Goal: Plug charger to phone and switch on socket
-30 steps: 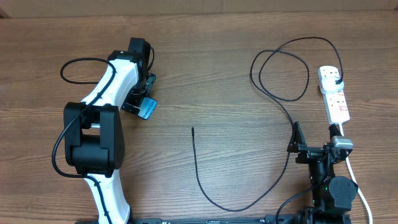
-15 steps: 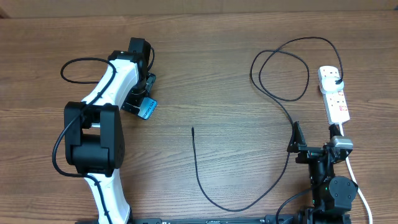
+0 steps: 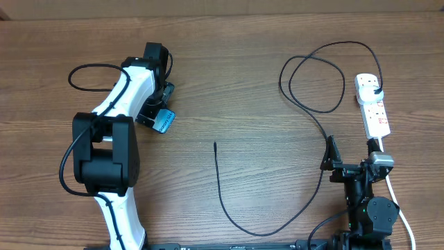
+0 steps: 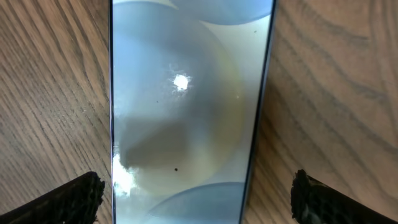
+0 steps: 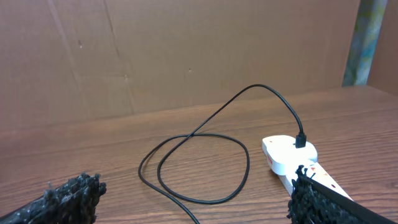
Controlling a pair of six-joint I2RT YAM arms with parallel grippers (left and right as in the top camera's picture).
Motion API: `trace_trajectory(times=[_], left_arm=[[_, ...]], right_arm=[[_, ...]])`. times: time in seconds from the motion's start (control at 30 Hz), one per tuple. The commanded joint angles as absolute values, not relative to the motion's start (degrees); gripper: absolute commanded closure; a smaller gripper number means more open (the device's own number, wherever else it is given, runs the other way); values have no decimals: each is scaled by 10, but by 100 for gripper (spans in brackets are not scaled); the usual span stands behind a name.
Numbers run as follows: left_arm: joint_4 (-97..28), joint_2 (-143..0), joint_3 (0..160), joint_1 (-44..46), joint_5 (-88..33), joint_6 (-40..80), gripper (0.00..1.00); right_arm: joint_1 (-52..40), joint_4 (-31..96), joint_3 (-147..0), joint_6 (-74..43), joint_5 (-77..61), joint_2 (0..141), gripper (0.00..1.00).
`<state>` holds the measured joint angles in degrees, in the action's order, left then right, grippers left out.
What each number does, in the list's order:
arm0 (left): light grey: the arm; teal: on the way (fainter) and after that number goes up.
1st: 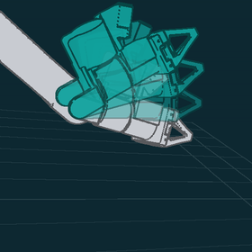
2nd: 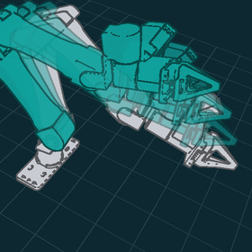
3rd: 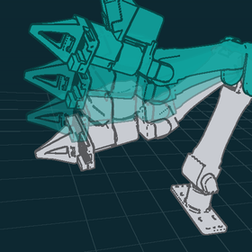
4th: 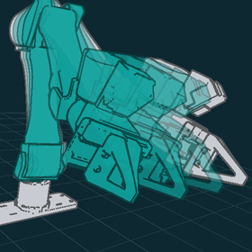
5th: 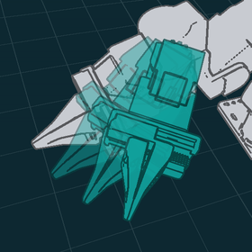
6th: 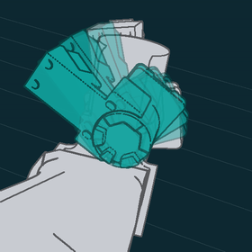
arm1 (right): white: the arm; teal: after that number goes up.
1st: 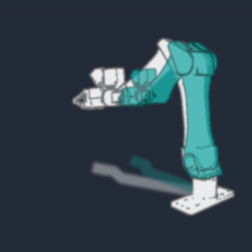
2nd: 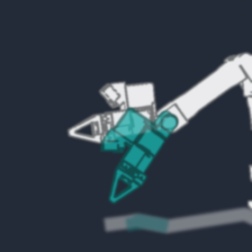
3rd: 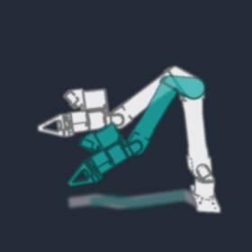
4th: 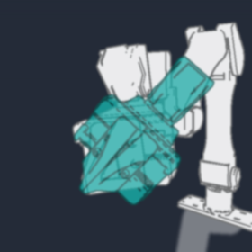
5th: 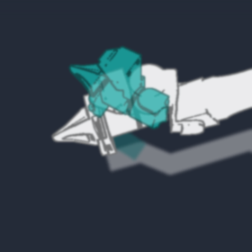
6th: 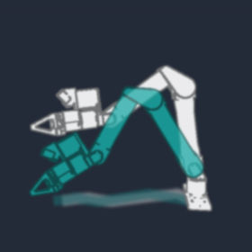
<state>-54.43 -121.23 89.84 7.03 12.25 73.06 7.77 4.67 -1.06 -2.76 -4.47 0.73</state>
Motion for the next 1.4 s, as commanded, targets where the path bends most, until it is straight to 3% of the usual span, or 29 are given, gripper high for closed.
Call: trace_trajectory(times=[0.0, 1.37], left_arm=[[-545, -1230, 910, 71, 135, 719, 0], [-558, -1252, 907, 71, 139, 719, 0]], right_arm=[[75, 45, -4, -28, -41, 2, 0], [75, 45, -4, -28, -41, 2, 0]])
